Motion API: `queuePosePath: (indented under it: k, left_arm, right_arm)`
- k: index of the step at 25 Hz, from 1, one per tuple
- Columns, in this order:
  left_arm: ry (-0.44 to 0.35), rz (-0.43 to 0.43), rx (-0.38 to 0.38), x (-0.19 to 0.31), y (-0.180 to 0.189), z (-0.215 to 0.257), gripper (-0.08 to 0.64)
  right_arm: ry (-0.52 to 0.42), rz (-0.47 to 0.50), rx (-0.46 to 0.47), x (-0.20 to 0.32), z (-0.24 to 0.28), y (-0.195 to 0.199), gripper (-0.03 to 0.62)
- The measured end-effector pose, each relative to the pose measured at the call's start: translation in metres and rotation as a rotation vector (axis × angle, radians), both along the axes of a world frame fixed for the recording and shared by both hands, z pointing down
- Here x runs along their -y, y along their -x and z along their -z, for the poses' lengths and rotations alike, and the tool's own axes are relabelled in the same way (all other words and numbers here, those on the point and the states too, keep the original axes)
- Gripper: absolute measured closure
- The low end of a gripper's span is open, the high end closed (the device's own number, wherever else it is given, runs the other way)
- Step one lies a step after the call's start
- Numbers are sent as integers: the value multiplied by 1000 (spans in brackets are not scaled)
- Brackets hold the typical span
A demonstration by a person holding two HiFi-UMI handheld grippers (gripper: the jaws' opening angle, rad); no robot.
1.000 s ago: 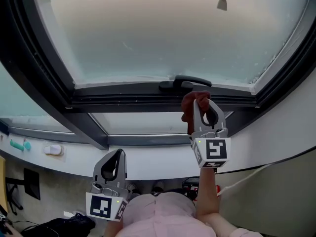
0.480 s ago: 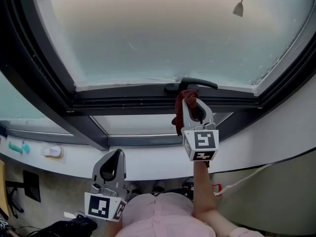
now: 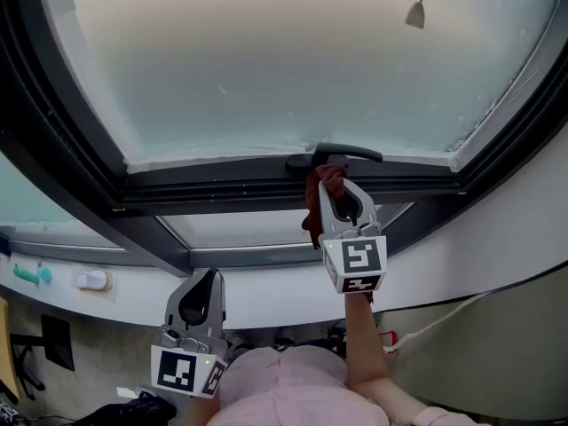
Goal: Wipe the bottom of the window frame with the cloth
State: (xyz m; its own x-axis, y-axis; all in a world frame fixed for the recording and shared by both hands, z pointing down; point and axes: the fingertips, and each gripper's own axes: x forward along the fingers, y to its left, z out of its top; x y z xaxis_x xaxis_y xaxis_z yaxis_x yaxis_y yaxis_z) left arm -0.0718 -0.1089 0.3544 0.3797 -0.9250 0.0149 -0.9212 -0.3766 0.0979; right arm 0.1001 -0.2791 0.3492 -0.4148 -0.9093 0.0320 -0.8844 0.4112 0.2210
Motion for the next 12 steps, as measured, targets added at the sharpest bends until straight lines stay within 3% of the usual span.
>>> queuePosePath:
  k: [12]
  left_arm:
    - [6, 16, -2, 2, -9, -2, 565]
  right_arm:
    - [-3, -10, 22, 3, 1, -23, 529]
